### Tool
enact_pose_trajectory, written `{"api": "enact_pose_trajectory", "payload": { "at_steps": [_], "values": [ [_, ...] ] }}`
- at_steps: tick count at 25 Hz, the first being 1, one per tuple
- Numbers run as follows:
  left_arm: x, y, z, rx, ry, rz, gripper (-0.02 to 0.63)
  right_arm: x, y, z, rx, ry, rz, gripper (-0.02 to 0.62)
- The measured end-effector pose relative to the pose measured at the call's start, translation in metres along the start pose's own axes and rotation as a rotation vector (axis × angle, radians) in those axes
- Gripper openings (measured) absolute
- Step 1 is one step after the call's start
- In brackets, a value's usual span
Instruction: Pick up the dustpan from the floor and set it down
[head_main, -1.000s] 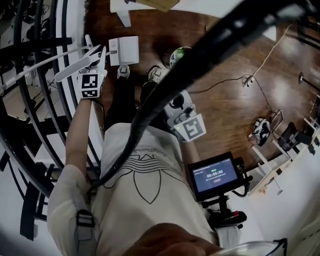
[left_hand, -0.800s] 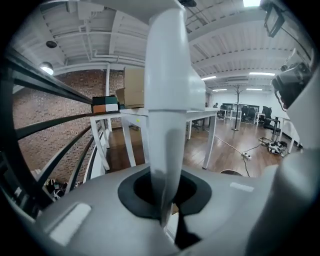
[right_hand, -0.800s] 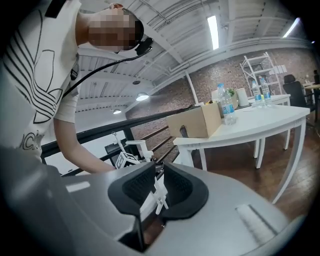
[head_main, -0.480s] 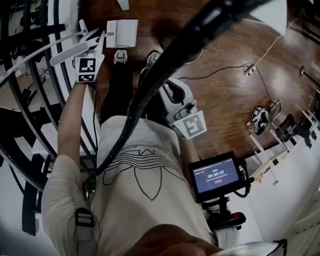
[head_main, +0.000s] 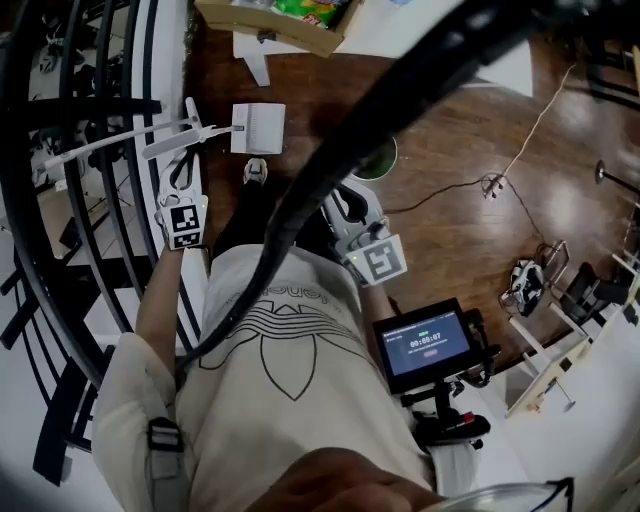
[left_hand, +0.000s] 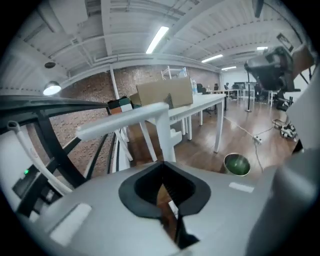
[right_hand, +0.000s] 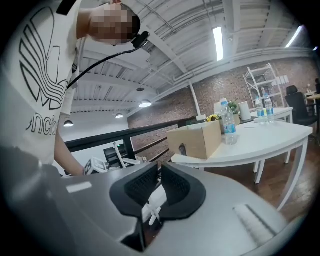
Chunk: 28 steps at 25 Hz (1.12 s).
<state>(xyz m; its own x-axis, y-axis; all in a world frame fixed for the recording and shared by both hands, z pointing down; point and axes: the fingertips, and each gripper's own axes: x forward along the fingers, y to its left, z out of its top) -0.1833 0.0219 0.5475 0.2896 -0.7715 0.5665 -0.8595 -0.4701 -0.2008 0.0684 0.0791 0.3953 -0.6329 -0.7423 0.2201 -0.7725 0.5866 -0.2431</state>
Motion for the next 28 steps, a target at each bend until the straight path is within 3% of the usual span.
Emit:
{"api": "enact_pose_trajectory", "payload": {
  "at_steps": [1,3,5,9,13,20,24,28],
  "values": [
    [-0.015,-0.007,0.009,-0.027,-0.031,-0.034,0.02,-0.004,-0.001,0.003,0.0,-0.001,0.003,0.01],
    [-0.035,-0.03,0.031,-0.084,-0.1,-0.147,0.02,-0.006,-0.003,0.002,0.001,-0.004,0.009,0.003],
    [-0.045,-0.054,0.059,-0.091,-0.169,-0.256,0.02,-0.002,-0.003,0.0,-0.015,-0.008,0.009,0.002],
    [-0.043,-0.091,0.121,-0.103,-0.299,-0.368,0.02,0.006,-0.007,0.008,-0.038,-0.042,-0.019,0.0],
    [-0.036,-0.115,0.158,-0.134,-0.371,-0.423,0.02,0.01,-0.007,0.013,-0.039,-0.06,-0.045,0.001],
    [-0.025,-0.123,0.18,-0.189,-0.379,-0.448,0.02,0.02,-0.01,0.011,-0.061,-0.078,-0.028,0.0],
    [-0.028,-0.137,0.198,-0.148,-0.411,-0.506,0.02,0.021,-0.013,0.007,-0.071,-0.074,-0.038,0.0],
    [-0.027,-0.145,0.196,-0.135,-0.38,-0.512,0.02,0.021,-0.02,0.009,-0.057,-0.11,-0.05,0.0]
  ]
}}
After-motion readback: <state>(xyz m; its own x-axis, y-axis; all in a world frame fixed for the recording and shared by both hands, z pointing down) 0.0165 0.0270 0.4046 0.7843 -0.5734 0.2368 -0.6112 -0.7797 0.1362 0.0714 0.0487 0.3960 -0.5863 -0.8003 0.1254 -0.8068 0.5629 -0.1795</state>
